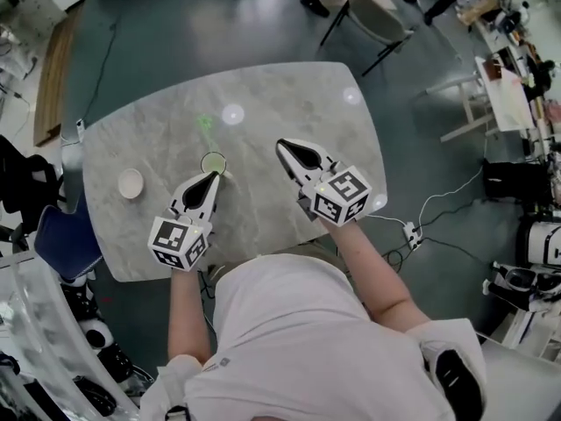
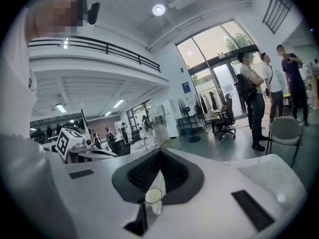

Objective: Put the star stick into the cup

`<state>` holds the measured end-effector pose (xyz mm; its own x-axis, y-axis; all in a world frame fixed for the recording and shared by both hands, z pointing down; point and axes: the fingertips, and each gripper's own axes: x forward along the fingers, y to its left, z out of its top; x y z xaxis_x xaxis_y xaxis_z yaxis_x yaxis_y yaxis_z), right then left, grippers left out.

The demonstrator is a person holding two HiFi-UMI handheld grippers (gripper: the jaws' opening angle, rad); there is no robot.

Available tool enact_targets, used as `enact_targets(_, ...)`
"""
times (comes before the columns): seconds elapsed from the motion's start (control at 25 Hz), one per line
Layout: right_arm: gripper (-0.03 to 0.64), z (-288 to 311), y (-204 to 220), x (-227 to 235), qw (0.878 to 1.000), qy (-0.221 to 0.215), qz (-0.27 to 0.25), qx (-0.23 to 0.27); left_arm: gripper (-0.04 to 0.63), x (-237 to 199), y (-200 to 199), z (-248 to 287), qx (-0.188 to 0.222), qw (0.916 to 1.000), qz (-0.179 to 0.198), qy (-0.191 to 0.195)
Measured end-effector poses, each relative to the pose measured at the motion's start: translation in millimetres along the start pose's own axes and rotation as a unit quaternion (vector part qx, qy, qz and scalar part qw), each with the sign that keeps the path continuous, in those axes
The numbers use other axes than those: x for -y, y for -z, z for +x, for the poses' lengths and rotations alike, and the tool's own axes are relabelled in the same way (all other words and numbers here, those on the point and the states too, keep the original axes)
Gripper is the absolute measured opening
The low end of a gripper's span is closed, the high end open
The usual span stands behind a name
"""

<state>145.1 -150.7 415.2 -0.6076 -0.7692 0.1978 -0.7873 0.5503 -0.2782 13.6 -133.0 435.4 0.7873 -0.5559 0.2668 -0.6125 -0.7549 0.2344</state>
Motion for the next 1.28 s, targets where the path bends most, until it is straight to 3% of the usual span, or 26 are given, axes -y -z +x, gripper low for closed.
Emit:
enact_targets(0.48,0.009,-57.1,-17.5,-7.2,0.999,0.027,-0.017,0.034,0.002,32.2,-35.9,18.3,0.024,0.9955,0.083,0.038)
enact_targets(1.28,0.009,-73.3,-3.7,-42.1,0.997,0.031,-0.051,0.051,0.003,46.1,-40.3,-0.9,0.059,0.9882,0.129,0.057)
